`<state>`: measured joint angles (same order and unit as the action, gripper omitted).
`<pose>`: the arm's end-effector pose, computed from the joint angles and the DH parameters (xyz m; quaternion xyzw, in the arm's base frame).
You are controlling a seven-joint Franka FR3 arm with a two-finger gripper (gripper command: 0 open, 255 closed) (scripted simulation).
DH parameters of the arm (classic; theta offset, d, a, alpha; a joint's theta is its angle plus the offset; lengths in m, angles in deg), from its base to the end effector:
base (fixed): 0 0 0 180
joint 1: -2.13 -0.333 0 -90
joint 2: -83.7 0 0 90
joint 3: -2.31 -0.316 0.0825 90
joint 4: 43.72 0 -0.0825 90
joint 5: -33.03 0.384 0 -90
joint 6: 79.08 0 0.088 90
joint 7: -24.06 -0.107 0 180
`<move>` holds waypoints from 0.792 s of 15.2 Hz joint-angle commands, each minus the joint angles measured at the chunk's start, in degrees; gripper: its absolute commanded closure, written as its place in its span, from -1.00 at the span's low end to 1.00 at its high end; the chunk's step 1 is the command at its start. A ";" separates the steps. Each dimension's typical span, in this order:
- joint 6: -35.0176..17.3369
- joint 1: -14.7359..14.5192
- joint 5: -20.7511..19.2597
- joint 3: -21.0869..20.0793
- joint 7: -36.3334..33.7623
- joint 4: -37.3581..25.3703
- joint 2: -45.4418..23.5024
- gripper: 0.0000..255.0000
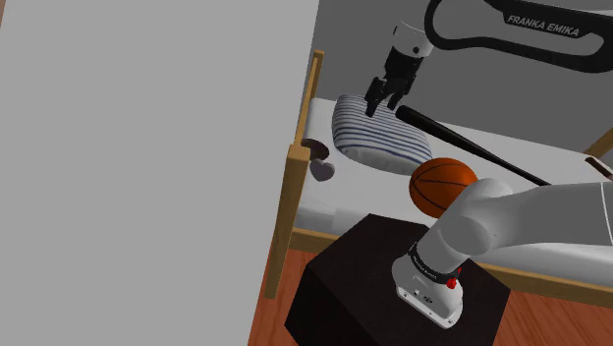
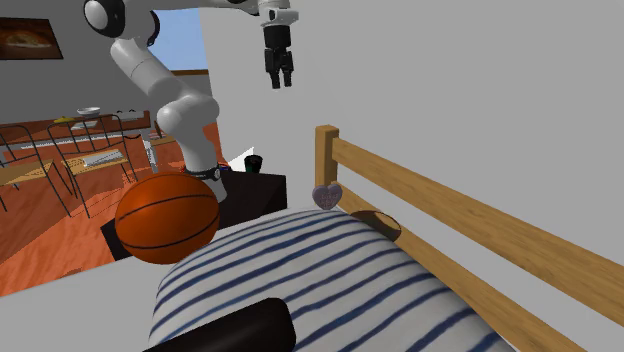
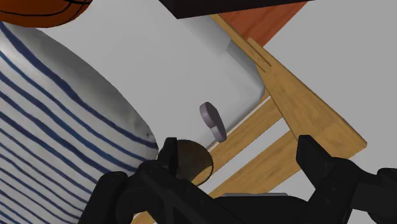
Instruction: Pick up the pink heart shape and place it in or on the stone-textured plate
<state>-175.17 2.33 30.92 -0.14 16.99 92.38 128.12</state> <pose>0.3199 0.0127 0.5876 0.9976 -0.0463 0.0406 0.0303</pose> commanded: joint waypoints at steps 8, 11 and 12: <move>-10.90 -1.18 -1.82 3.46 8.71 2.44 -11.58 -1.00; -15.34 -1.64 -2.34 4.66 12.34 2.37 -17.43 -1.00; -16.77 -1.80 -2.48 5.03 13.54 2.20 -19.47 -1.00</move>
<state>-190.21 0.60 28.69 4.31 29.00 94.61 110.81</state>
